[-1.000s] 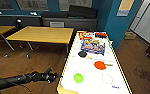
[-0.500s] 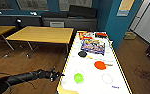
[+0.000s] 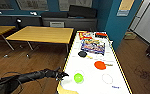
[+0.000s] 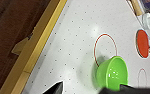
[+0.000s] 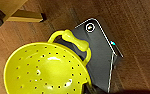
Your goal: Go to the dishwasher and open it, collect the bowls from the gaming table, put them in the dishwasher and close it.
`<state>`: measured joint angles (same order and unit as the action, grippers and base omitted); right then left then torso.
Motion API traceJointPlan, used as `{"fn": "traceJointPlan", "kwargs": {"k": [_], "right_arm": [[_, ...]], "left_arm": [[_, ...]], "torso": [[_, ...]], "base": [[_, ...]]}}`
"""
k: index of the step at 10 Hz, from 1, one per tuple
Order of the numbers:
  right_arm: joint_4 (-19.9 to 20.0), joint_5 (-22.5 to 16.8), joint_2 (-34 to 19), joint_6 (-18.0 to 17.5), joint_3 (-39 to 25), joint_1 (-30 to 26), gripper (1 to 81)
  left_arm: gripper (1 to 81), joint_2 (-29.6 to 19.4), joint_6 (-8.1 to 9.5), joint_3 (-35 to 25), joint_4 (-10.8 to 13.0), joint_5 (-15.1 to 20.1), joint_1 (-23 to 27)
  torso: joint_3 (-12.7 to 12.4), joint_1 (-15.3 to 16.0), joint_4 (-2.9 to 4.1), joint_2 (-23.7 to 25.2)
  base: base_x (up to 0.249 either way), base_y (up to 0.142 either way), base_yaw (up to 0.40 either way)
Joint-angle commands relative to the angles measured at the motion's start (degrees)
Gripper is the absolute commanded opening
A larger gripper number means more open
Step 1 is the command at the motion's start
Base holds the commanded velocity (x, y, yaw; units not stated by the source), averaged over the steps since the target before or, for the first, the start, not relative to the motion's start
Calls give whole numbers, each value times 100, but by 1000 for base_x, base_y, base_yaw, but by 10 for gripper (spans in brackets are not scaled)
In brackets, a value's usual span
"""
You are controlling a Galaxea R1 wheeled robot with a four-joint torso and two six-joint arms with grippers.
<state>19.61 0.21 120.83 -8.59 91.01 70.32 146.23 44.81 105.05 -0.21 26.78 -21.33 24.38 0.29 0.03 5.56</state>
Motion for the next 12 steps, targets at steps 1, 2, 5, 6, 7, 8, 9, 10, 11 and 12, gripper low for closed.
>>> {"fn": "traceJointPlan", "kwargs": {"k": [1, 2, 5, 6, 7, 8, 9, 10, 11, 12], "right_arm": [[-45, -399, -320, 7, -138, -259, 10], [-45, -399, -303, 7, -111, -259, 10], [-45, -407, -276, 7, -138, -276, 10], [-45, -407, -259, 7, -138, -277, 10], [-45, -416, -241, -2, -111, -277, 10], [-45, -416, -215, -2, -67, -276, 10], [-45, -416, -215, -2, -85, -276, 10], [-45, -416, -206, -2, -85, -276, 10], [-45, -416, -206, -2, -67, -276, 10], [-45, -416, -197, -2, -67, -276, 10]], "left_arm": [[811, 346, -8, 350, -23, 363, 837], [811, 495, -8, 481, -23, 380, 854], [811, 751, -8, 491, -23, 398, 1021], [811, 898, -8, 681, -23, 423, 1021], [811, 1085, -8, 939, -32, 574, 1021], [811, 1268, 1, 1184, -67, 696, 1021], [811, 1382, 53, 1290, -67, 706, 1021], [811, 1479, 141, 1403, -32, 714, 1021], [811, 1524, 151, 1431, -32, 723, 1021], [811, 1568, 159, 1492, -32, 732, 1012]], "torso": [[0, 0, 0, 0], [0, 0, 0, 0], [2, 0, 0, -2], [2, 0, 0, -2], [2, 2, 0, -2], [2, 2, 0, -2], [2, 2, 0, -2], [2, 2, 0, -4], [2, 2, 0, -4], [2, 2, 0, -4]], "base": [[0, 0, 0], [0, 0, 0], [0, 0, 0], [0, 0, 0], [0, 0, 0], [0, 0, 0], [0, 0, 0], [0, 0, 0], [0, 0, 0], [0, 0, 0]]}}
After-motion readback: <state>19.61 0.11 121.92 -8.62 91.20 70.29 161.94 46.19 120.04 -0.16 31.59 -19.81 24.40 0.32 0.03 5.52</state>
